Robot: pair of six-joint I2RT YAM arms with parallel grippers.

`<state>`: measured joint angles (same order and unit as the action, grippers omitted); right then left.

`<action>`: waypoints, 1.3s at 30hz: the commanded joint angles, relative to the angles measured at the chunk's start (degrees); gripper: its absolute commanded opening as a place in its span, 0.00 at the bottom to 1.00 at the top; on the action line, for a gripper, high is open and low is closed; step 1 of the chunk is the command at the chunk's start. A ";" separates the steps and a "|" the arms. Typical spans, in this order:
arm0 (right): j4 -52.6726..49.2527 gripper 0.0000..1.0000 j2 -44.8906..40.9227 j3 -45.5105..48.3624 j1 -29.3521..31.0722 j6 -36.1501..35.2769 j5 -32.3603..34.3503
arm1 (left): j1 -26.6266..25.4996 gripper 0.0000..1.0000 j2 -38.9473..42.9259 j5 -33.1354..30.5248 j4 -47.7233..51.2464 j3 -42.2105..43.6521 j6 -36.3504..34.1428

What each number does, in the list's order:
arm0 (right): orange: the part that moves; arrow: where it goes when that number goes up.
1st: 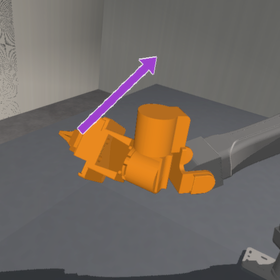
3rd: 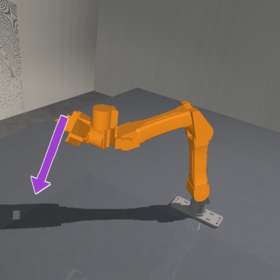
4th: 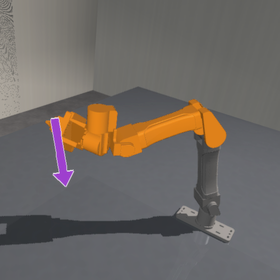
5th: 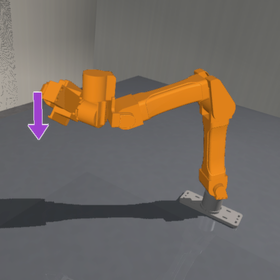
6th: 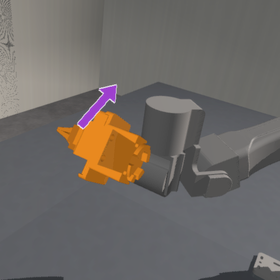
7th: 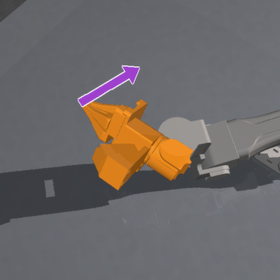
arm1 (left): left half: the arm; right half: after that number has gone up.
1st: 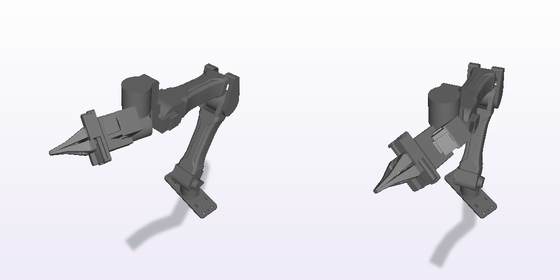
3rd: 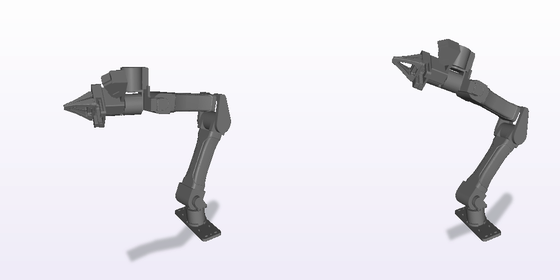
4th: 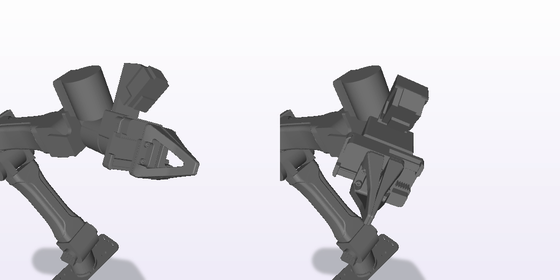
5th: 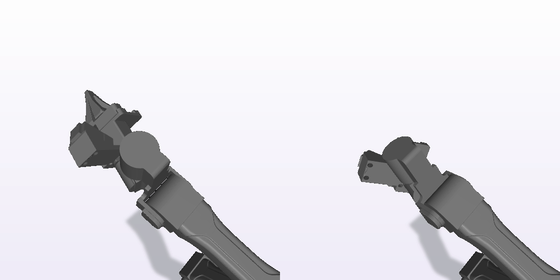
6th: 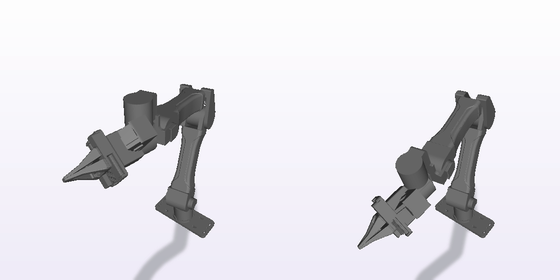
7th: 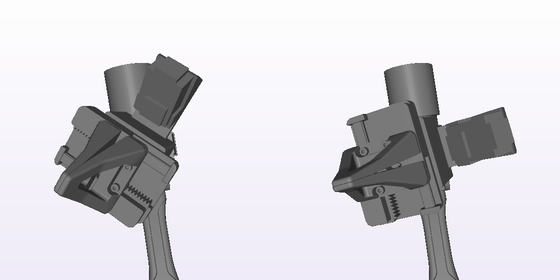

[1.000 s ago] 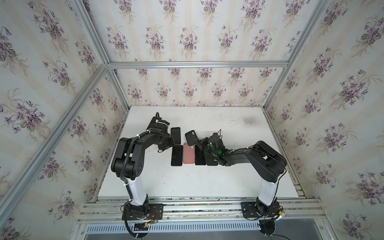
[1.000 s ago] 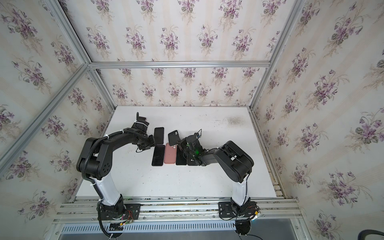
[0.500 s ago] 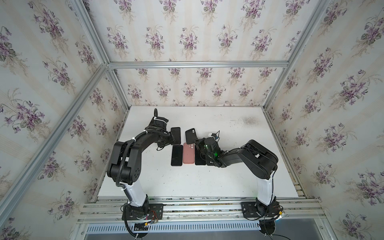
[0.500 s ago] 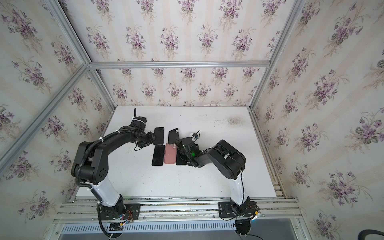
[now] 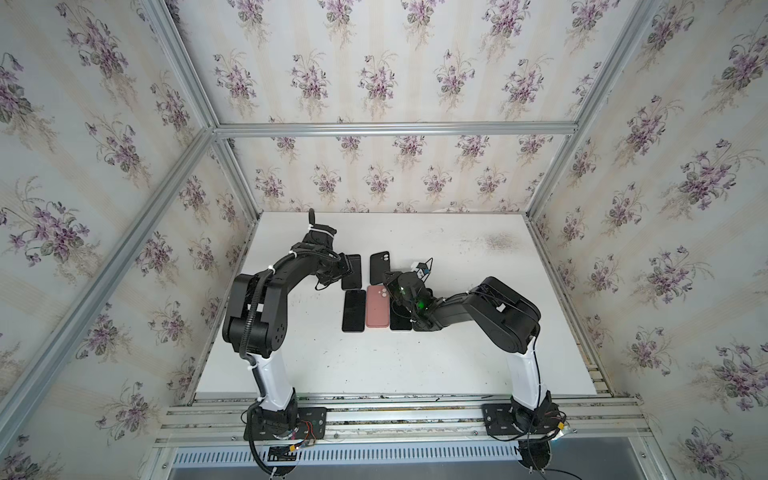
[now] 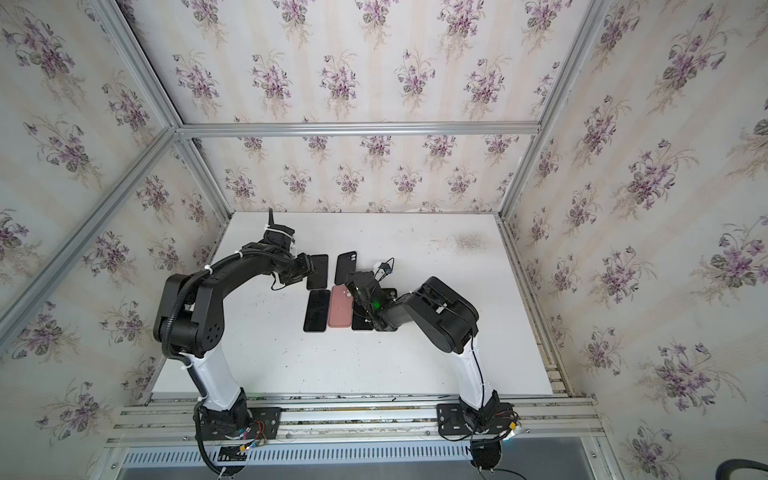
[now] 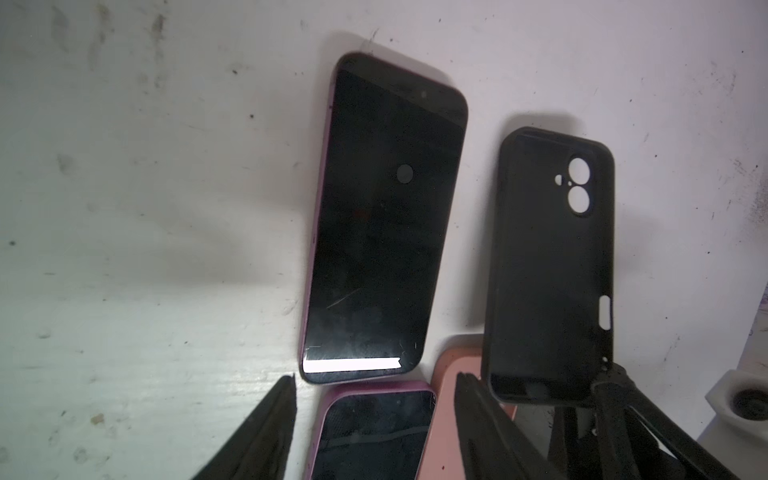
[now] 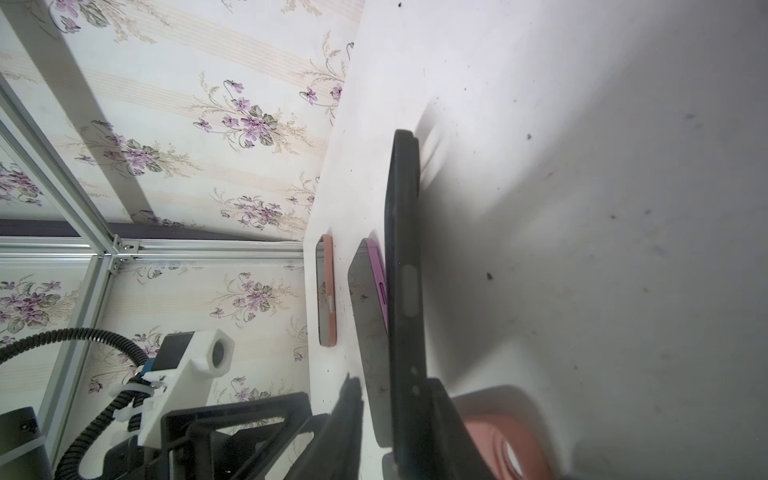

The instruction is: Take the phone out of the phone case

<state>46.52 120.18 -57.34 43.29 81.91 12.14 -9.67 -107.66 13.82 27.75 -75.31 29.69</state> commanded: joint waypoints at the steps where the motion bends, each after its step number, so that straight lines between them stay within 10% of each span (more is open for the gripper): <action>1: -1.26 0.36 0.29 -1.42 -0.54 -1.05 -2.06 | 0.35 0.63 -0.21 0.94 -0.83 -0.72 0.21; 17: -24.74 0.86 -8.90 -4.47 -3.88 -12.64 -17.35 | 1.32 0.65 -2.35 2.92 -3.11 -1.28 -0.26; 30: -62.27 0.61 -3.58 -24.76 -7.74 -39.66 -18.38 | 1.45 0.65 -2.59 3.88 -4.72 -0.10 -0.99; 39: -63.53 0.40 2.39 -30.66 -8.31 -43.65 -18.57 | 1.41 0.65 -3.15 6.59 -6.83 0.25 -1.57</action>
<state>-15.49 121.45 -86.21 34.89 40.75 -6.74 -8.29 -110.65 18.85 22.52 -75.24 29.02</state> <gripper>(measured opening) 0.418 0.648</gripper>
